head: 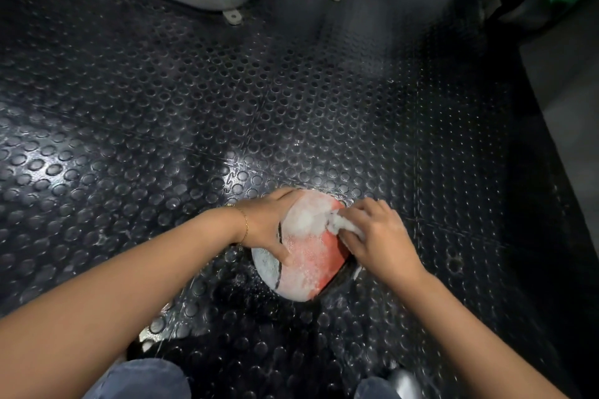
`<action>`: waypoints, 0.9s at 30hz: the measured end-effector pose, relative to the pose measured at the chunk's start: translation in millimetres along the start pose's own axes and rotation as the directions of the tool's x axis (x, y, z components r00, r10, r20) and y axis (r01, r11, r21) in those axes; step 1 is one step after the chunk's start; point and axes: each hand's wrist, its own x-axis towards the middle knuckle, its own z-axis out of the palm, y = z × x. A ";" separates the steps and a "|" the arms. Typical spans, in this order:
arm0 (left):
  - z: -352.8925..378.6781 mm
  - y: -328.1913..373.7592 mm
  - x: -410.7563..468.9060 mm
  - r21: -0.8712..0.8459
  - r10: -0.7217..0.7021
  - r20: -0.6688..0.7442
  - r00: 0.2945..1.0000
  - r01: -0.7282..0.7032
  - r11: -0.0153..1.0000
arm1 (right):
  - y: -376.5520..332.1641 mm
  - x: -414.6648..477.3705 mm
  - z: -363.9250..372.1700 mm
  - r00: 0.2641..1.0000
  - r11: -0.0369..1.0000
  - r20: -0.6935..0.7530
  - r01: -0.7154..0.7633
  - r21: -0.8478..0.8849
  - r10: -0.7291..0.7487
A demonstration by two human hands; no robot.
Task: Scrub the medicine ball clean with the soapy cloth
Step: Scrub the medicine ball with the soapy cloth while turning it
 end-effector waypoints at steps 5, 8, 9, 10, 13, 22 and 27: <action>8.5 -8.4 -5.5 -0.112 -0.113 0.016 0.994 0.114 0.987 | -9.8 -9.4 2.8 1.000 1.000 -0.009 -0.007 -0.027 0.006; 16.2 -11.4 -6.6 -0.318 -0.223 0.017 0.975 0.216 0.923 | -12.2 -11.4 4.5 0.999 0.999 -0.034 -0.016 -0.031 0.015; 18.7 -11.6 -6.0 -0.326 -0.228 0.016 0.974 0.220 0.919 | -13.4 -12.6 4.0 0.999 0.999 -0.039 0.016 -0.042 -0.018; 21.3 -11.7 -5.6 -0.325 -0.216 0.018 0.976 0.210 0.922 | -15.0 -14.6 3.6 0.998 0.997 -0.032 0.058 -0.048 -0.059; 23.6 -13.2 -5.6 -0.335 -0.179 0.028 0.984 0.178 0.925 | -15.7 -16.8 3.8 0.996 0.996 -0.016 0.083 -0.018 -0.083; 17.0 -7.2 -9.0 -0.314 -0.148 0.017 0.989 0.146 0.938 | -16.1 -10.9 -0.6 0.998 0.999 0.055 0.031 0.032 -0.033; 18.7 -7.5 -9.3 -0.318 -0.148 0.011 0.989 0.143 0.937 | -9.0 -0.4 -1.3 0.994 0.990 0.050 -0.105 0.091 0.101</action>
